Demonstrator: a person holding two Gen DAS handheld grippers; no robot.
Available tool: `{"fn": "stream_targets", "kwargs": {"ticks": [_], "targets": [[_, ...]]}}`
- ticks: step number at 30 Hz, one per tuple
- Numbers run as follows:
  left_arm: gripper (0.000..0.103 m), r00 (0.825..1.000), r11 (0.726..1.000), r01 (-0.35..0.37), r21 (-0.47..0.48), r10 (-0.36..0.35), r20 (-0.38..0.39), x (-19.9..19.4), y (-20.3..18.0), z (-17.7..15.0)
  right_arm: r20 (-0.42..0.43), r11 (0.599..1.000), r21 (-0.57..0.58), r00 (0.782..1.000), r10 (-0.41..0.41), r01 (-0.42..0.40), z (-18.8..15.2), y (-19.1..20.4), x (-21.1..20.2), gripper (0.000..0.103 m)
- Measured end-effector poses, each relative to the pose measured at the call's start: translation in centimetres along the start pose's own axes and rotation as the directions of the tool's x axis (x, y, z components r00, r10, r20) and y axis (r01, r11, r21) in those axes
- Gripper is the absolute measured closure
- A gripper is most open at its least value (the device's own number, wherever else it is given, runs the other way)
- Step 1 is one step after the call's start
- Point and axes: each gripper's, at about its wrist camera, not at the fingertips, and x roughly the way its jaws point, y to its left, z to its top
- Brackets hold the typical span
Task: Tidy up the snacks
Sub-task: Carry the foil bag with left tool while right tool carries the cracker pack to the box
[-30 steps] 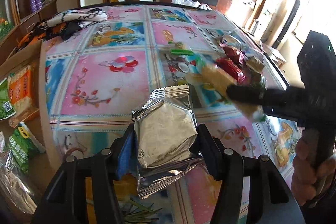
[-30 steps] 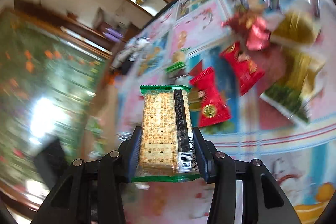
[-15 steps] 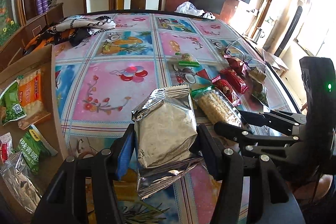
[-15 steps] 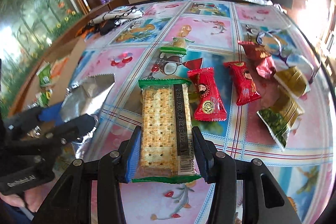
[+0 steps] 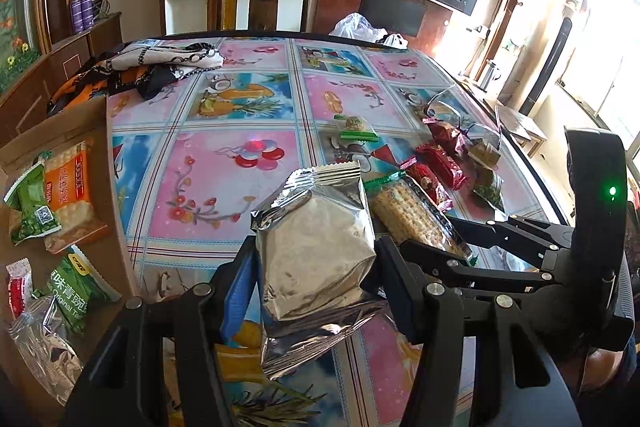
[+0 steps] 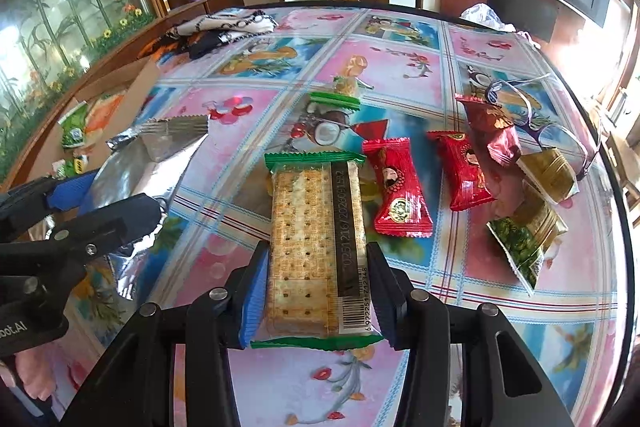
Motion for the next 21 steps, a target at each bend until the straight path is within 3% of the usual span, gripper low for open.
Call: {"fn": "stream_targets", "kwargs": {"ticks": [9, 17, 21], "targets": [[0.045, 0.999, 1.0, 0.0, -0.014, 0.001, 0.037, -1.2, 0.8, 0.6, 0.067, 0.997, 0.026, 0.995, 0.073, -0.074, 0.4, 1.1, -1.5, 0.053], [0.045, 0.994, 0.997, -0.035, -0.073, 0.042, 0.102, -3.0, 4.0, 1.9, 0.097, 0.991, 0.058, 0.989, 0.114, -0.119, 0.9, 2.1, -2.4, 0.053], [0.045, 0.993, 0.993, -0.016, -0.114, 0.029, 0.115, -3.8, 5.8, 2.3, 0.106, 0.987, 0.05, 0.984, 0.147, -0.152, 1.1, 3.7, -2.7, 0.053]]}}
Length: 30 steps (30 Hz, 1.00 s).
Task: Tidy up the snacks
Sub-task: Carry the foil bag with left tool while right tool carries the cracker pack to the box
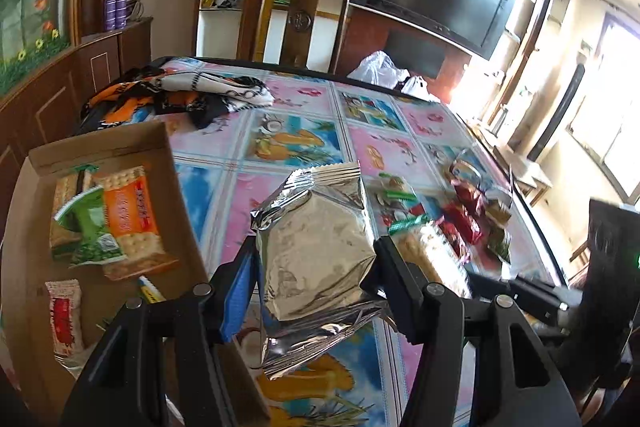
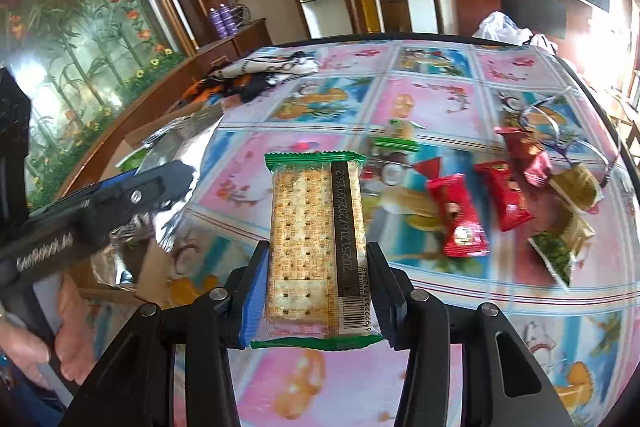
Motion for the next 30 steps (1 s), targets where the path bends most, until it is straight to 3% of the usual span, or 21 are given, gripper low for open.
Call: {"fn": "stream_targets", "kwargs": {"ticks": [7, 13, 17, 24, 27, 30], "targets": [[0.045, 0.998, 0.998, -0.037, -0.041, 0.039, 0.044, -1.5, 2.7, 1.1, 0.004, 0.999, -0.013, 0.999, 0.051, -0.05, 0.4, 3.3, 0.5, 0.053], [0.045, 0.992, 0.988, -0.09, -0.125, 0.099, 0.071, -2.9, 7.6, 2.2, -0.005, 0.996, -0.034, 0.997, 0.081, -0.081, 1.1, 6.1, 1.5, 0.053], [0.045, 0.985, 0.972, -0.14, -0.189, 0.156, 0.07, -3.4, 11.5, 2.6, -0.019, 0.993, -0.052, 0.994, 0.108, -0.109, 2.1, 8.5, 2.5, 0.053], [0.045, 0.964, 0.919, -0.254, -0.302, 0.267, 0.002, -3.0, 18.1, 2.4, -0.054, 0.985, -0.096, 0.989, 0.137, -0.141, 4.0, 12.9, 5.4, 0.053], [0.045, 0.953, 0.897, -0.295, -0.331, 0.301, -0.033, -2.6, 19.7, 2.1, -0.073, 0.983, -0.118, 0.989, 0.131, -0.139, 5.1, 15.0, 7.4, 0.053], [0.045, 0.952, 0.893, -0.298, -0.338, 0.303, -0.039, -2.6, 19.9, 2.0, -0.081, 0.983, -0.128, 0.99, 0.119, -0.129, 6.2, 16.5, 9.2, 0.053]]}}
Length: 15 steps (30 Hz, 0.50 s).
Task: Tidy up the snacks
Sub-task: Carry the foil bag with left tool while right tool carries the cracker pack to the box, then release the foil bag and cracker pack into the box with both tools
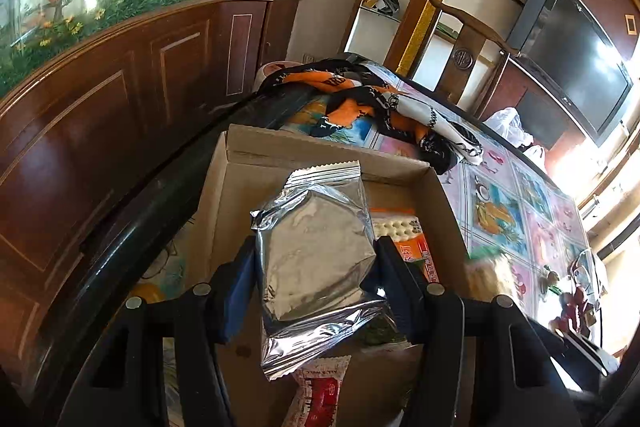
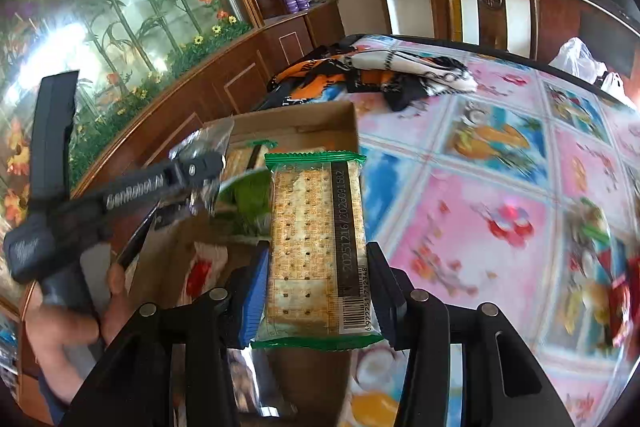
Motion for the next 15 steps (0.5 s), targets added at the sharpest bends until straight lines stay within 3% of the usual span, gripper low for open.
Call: {"fn": "stream_targets", "kwargs": {"ticks": [8, 15], "targets": [[0.045, 0.997, 0.998, -0.064, 0.006, 0.064, -0.043, 1.2, 0.1, -0.5, -0.031, 1.0, 0.001, 0.999, -0.007, 0.007, 3.2, 1.2, 3.7, 0.053], [0.045, 0.994, 0.996, -0.089, 0.01, 0.09, -0.056, 1.6, 0.2, -0.5, -0.073, 1.0, 0.029, 0.997, -0.008, 0.01, 3.5, 0.6, 6.1, 0.053]]}}
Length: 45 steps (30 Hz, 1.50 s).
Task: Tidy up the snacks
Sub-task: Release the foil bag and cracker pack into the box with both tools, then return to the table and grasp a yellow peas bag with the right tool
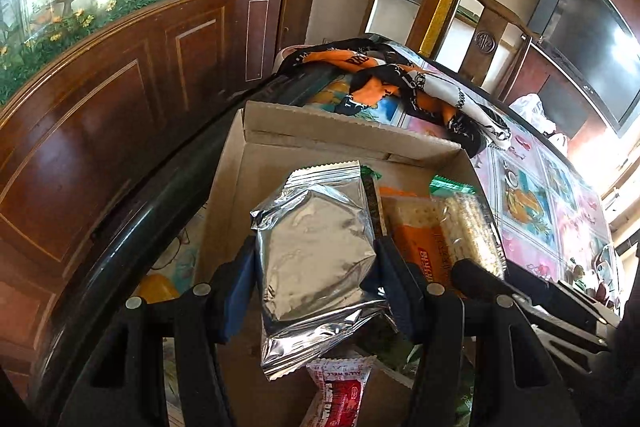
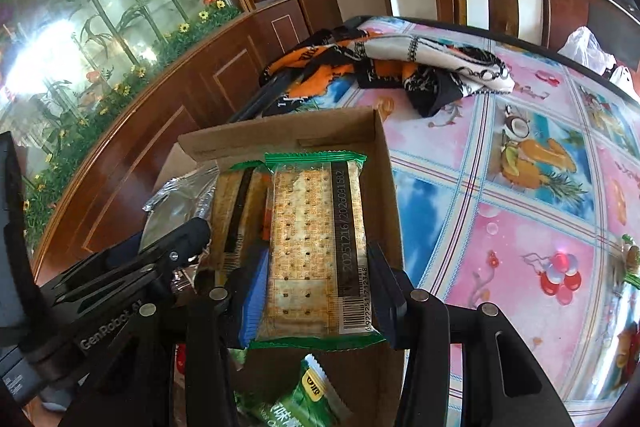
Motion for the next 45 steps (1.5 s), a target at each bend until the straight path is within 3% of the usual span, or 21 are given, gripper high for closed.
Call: {"fn": "stream_targets", "kwargs": {"ticks": [10, 17, 23, 31, 35, 38, 40, 45], "targets": [[0.043, 1.0, 1.0, -0.004, -0.027, 0.004, -0.008, 0.2, 0.4, 0.0, -0.002, 1.0, 0.008, 1.0, 0.025, -0.025, -0.3, 0.0, -0.4, 0.051], [0.039, 0.997, 1.0, 0.026, -0.003, -0.026, 0.08, -1.7, -0.4, 0.0, 0.062, 0.999, 0.025, 0.997, 0.044, -0.046, -1.5, -1.2, -4.2, 0.051], [0.038, 0.988, 0.999, 0.033, 0.029, -0.037, 0.149, -3.1, -1.5, -0.1, 0.104, 0.996, 0.067, 0.993, 0.054, -0.061, -5.4, -5.1, -8.5, 0.047], [0.038, 0.965, 0.993, 0.082, 0.088, -0.101, 0.24, -5.6, -3.8, -0.8, 0.137, 0.988, 0.155, 0.99, -0.022, 0.0, -10.8, -14.1, -13.6, 0.048], [0.038, 0.958, 0.982, 0.106, 0.159, -0.143, 0.246, -7.6, -6.9, -2.0, 0.207, 0.952, 0.304, 0.973, -0.097, 0.03, -11.8, -20.9, -17.8, 0.048], [0.037, 0.953, 0.964, 0.145, 0.222, -0.196, 0.23, -9.0, -9.5, -3.3, 0.25, 0.892, 0.445, 0.945, -0.209, 0.08, -12.8, -26.2, -21.2, 0.048], [0.035, 0.954, 0.949, 0.185, 0.257, -0.236, 0.186, -9.5, -11.4, -4.4, 0.239, 0.853, 0.514, 0.94, -0.242, 0.089, -13.6, -28.9, -22.1, 0.048], [0.035, 0.929, 0.876, 0.34, 0.343, -0.369, 0.022, -9.4, -16.6, -7.3, 0.166, 0.783, 0.608, 0.943, -0.287, 0.132, -15.3, -33.2, -21.9, 0.048]]}}
